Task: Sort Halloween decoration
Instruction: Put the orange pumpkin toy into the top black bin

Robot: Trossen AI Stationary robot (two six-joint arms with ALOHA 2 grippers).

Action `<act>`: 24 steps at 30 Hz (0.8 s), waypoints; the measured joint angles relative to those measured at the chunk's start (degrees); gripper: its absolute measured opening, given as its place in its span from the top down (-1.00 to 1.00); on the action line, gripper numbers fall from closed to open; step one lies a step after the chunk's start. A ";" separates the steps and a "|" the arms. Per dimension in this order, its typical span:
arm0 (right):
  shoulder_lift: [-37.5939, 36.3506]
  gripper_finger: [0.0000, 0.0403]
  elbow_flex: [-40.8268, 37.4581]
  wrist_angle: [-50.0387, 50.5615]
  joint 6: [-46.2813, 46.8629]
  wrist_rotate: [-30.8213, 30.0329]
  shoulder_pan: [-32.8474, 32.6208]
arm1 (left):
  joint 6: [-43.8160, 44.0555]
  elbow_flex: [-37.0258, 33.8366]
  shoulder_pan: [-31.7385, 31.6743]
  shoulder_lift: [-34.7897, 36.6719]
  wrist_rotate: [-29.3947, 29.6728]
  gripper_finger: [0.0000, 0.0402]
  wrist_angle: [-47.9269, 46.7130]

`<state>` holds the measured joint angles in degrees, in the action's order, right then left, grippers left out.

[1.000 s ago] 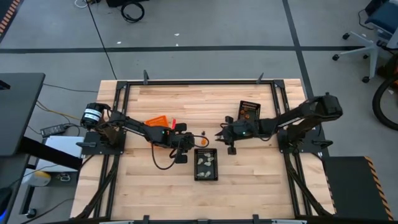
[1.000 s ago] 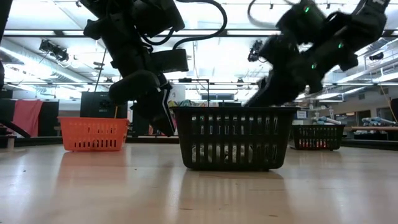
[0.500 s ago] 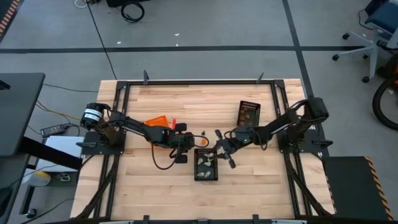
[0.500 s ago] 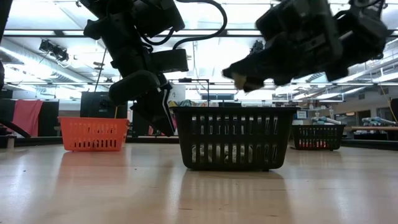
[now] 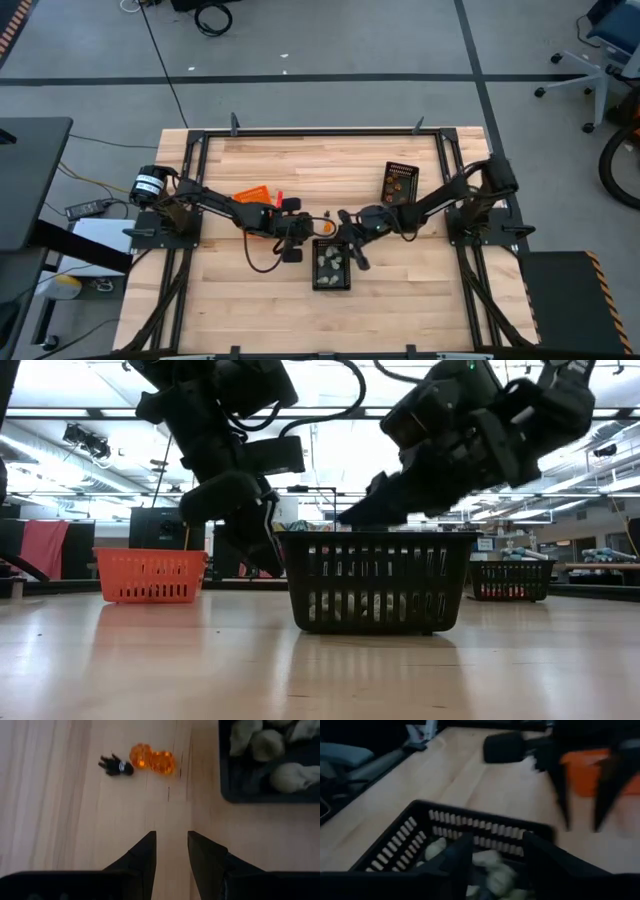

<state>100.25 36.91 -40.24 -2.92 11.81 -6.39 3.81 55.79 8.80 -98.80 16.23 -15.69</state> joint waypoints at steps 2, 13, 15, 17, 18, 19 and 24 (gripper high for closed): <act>-3.47 0.09 0.00 3.80 -0.60 -2.50 0.73 | -0.74 0.00 0.01 -0.09 0.02 0.42 1.49; -19.59 0.08 -2.06 20.49 -3.12 -16.51 2.18 | 0.09 0.00 -5.76 -3.41 -1.20 0.39 15.87; -20.19 0.08 -3.41 19.42 -3.12 -17.00 2.14 | 0.04 -0.02 -7.35 -3.54 -3.34 0.34 17.45; -20.50 0.08 -4.41 18.84 -3.12 -17.45 2.18 | 1.07 0.02 -8.98 -3.72 -4.87 0.26 19.35; -20.45 0.08 -4.57 18.61 -3.12 -17.80 2.18 | 1.67 0.02 -9.79 -3.93 -5.48 0.21 19.98; -20.18 0.08 -4.62 18.12 -3.10 -17.84 2.21 | 2.33 0.02 -10.49 -4.29 -5.98 0.16 20.91; -19.47 0.08 -4.87 18.05 -2.93 -17.85 2.20 | 4.15 0.02 -12.12 -7.27 -6.92 -0.06 23.19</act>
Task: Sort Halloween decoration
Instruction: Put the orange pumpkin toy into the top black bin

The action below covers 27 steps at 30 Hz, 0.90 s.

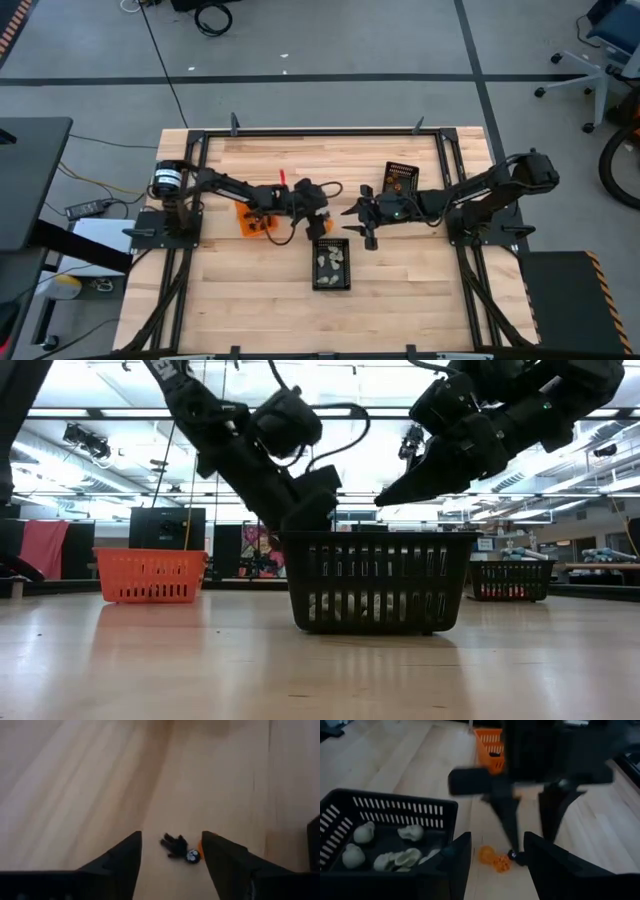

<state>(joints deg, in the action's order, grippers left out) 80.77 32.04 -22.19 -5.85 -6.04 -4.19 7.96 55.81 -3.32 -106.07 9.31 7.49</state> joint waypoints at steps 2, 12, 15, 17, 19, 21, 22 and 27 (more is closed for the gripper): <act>0.03 0.08 -0.01 -0.48 0.01 0.01 0.04 | 0.10 0.04 0.13 -1.38 -0.02 -0.11 0.79; 0.68 0.08 0.01 -1.38 0.16 0.04 0.20 | 2.05 0.13 0.26 -4.99 0.44 -0.02 3.01; 0.68 0.09 0.01 -1.62 0.18 0.04 0.20 | 0.98 0.07 0.62 -5.10 0.60 0.07 2.88; 0.68 0.09 0.01 -1.62 0.26 0.06 0.20 | -0.05 0.07 0.64 -5.10 1.07 0.13 2.86; 0.68 0.09 0.01 -1.61 0.29 0.06 0.22 | -0.17 0.07 0.66 -5.10 1.25 0.19 3.23; 0.68 0.09 0.01 -1.32 0.29 0.07 0.20 | -0.17 0.07 0.71 -5.10 1.27 0.23 3.47; 0.68 0.09 0.01 -1.18 0.29 0.08 0.20 | -0.24 0.07 0.83 -5.10 1.28 0.25 3.46; 0.68 0.10 0.01 -0.37 0.22 0.08 0.20 | -1.70 0.07 1.55 -5.10 1.26 0.29 3.88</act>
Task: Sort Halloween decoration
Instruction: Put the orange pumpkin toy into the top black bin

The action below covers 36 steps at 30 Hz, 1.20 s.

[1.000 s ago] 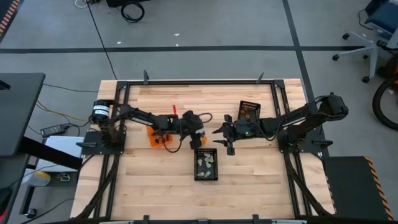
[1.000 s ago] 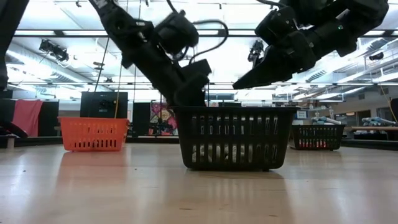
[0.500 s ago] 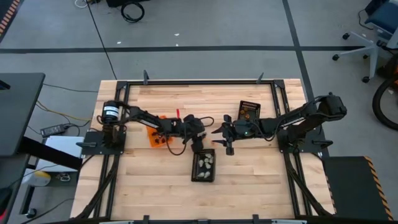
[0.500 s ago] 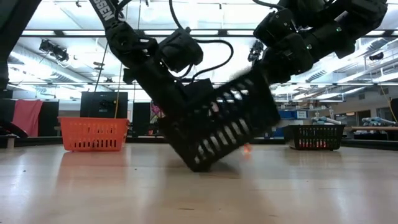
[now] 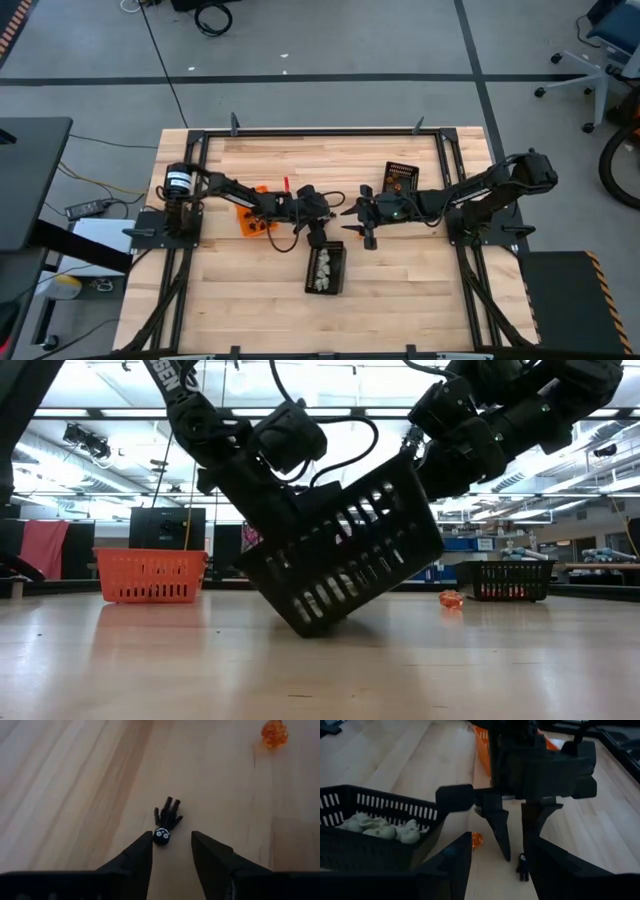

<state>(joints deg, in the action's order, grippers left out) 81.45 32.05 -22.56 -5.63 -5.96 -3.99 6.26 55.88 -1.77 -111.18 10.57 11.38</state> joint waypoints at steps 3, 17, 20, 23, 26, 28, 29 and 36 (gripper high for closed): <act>0.00 0.10 0.00 0.59 -0.33 0.00 0.00 | 0.02 0.00 0.41 0.02 0.00 0.30 0.00; 0.00 0.10 0.00 0.74 -0.55 0.00 0.00 | -0.42 0.01 1.38 4.43 -0.24 0.30 -0.41; 0.00 0.10 0.00 0.94 -0.49 0.02 0.00 | -2.31 0.02 1.39 6.63 -0.76 0.30 -2.66; 0.00 0.10 0.00 1.97 -0.11 0.02 0.00 | -6.58 0.04 1.34 8.79 -6.08 0.30 -7.38; 0.00 0.10 0.00 2.53 0.02 0.03 0.00 | -11.01 0.00 1.41 9.57 -12.64 0.30 -12.18; 0.00 0.10 0.00 2.45 0.04 0.03 0.00 | -13.49 -0.11 1.41 9.52 -15.26 0.30 -14.19; 0.00 0.10 0.00 2.35 0.11 0.04 -0.05 | -14.49 -0.11 1.43 9.09 -15.38 0.30 -14.08; 0.00 0.10 0.00 2.65 0.99 0.10 -0.57 | -18.26 -0.13 1.36 7.61 -15.41 0.25 -11.44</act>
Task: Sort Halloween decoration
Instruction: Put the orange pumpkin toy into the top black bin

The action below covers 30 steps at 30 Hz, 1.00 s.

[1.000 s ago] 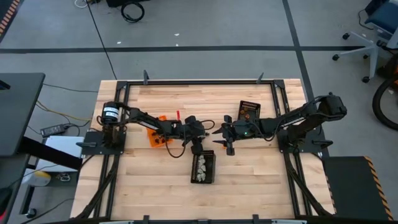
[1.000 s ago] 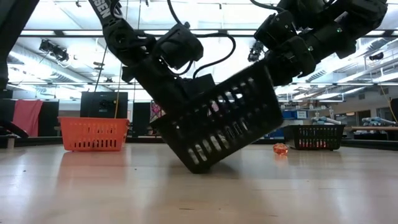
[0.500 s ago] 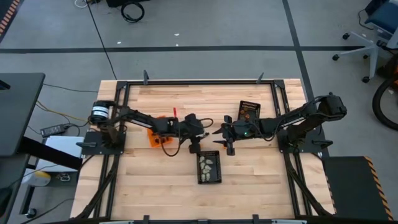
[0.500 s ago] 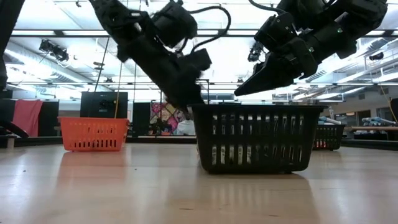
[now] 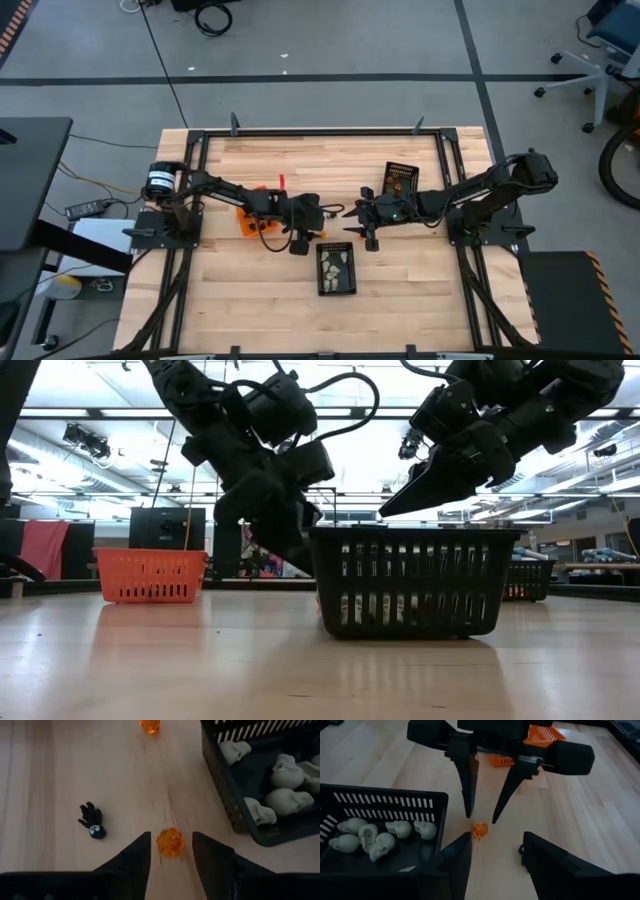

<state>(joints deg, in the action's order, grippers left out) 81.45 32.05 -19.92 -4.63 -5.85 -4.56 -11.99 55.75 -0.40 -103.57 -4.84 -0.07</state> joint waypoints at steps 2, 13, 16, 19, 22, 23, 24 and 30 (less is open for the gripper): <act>0.00 0.10 0.00 0.36 0.07 -0.02 -0.18 | -0.61 0.00 0.00 0.00 -0.02 0.19 -0.06; 0.00 0.10 0.00 -0.11 0.14 -0.02 -0.35 | -1.78 -0.02 0.00 -4.02 -1.53 -0.06 4.59; 0.00 0.10 0.00 -0.11 0.14 -0.03 -0.35 | -1.73 -0.04 0.00 -4.83 -1.53 -0.06 4.42; 0.00 0.10 0.00 -0.01 0.14 -0.06 -0.35 | -1.28 -0.04 0.00 -5.31 -1.53 -0.05 4.25; 0.00 0.10 0.00 -0.07 0.10 -0.04 -0.35 | -1.28 0.00 0.28 -5.31 -1.51 0.00 4.01; 0.00 0.10 0.00 -0.10 0.08 -0.06 -0.35 | -1.22 0.00 0.33 -5.31 -1.51 0.04 4.01; 0.00 0.10 0.00 -0.19 0.08 -0.06 -0.35 | -1.08 0.00 0.37 -5.31 -1.51 0.08 3.98; 0.00 0.10 0.00 -0.14 0.05 -0.34 -0.35 | 0.27 0.00 0.46 -5.31 -1.70 0.34 3.73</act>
<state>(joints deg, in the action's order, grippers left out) 81.45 32.05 -20.05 -4.58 -6.20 -4.91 -11.73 55.75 0.05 -108.88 -6.55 3.66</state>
